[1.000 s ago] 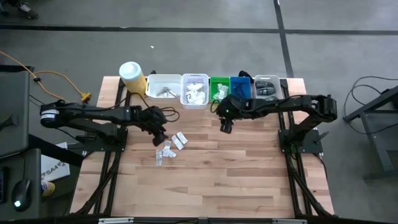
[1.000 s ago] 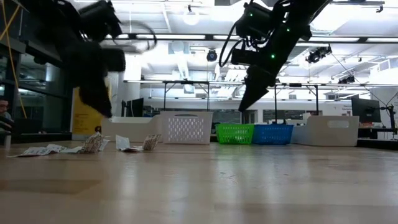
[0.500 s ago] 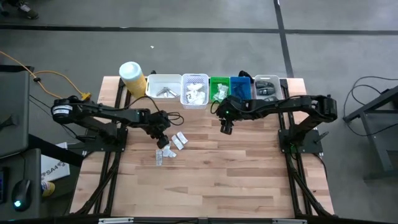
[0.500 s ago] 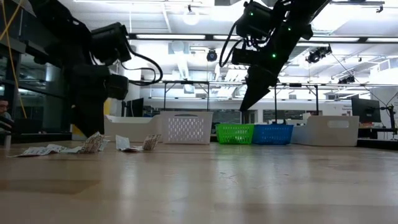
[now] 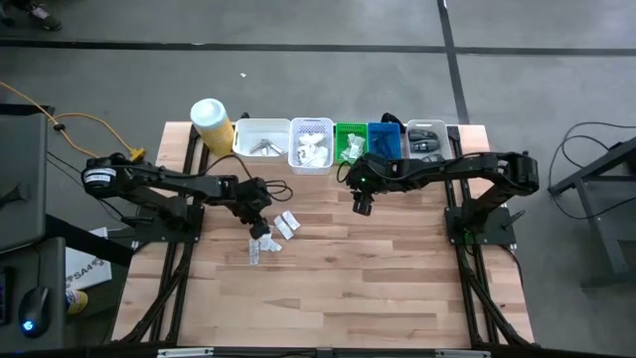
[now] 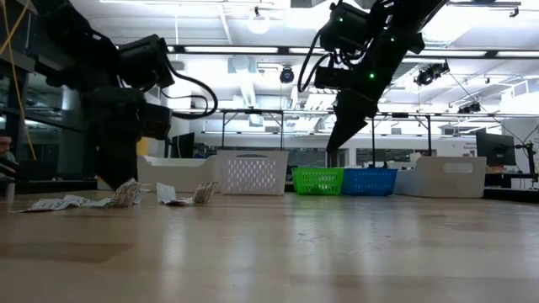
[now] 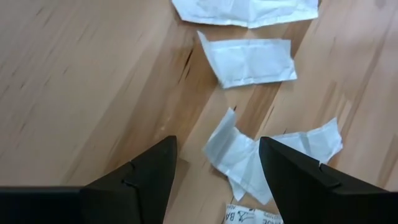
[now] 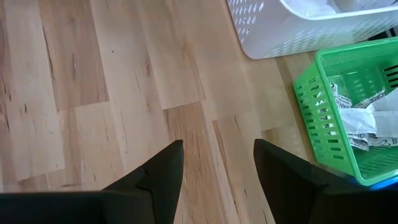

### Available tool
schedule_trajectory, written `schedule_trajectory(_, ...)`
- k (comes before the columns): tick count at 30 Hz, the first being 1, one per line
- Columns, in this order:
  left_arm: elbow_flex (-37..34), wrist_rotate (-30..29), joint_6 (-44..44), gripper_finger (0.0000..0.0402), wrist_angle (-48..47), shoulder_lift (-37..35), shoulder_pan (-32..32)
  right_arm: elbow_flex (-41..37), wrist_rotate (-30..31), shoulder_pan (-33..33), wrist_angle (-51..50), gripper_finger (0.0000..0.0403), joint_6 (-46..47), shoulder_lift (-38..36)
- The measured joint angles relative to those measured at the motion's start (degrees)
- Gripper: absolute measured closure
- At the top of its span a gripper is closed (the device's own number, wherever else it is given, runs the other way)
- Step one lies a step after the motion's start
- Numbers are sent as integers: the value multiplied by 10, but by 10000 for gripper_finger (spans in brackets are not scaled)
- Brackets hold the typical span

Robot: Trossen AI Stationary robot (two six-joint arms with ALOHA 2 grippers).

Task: Pick & Place Travel size toiletries
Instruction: Put the white bandage into the green bin

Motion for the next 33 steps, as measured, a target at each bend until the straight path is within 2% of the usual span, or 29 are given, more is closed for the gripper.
schedule_trajectory(12,-3,8,-2,172,25,4,-30,0,0,0,0,215,13,0)
schedule_trajectory(16,-3,-8,-10,180,26,8,-38,0,0,0,0,215,13,0)
schedule_trajectory(20,-3,-19,-13,219,26,8,-37,0,0,0,0,215,13,0)
schedule_trajectory(31,-3,-63,5,376,27,9,-37,0,-1,0,0,215,19,0)
schedule_trajectory(33,-3,-69,10,394,27,9,-37,0,-2,0,0,215,28,0)
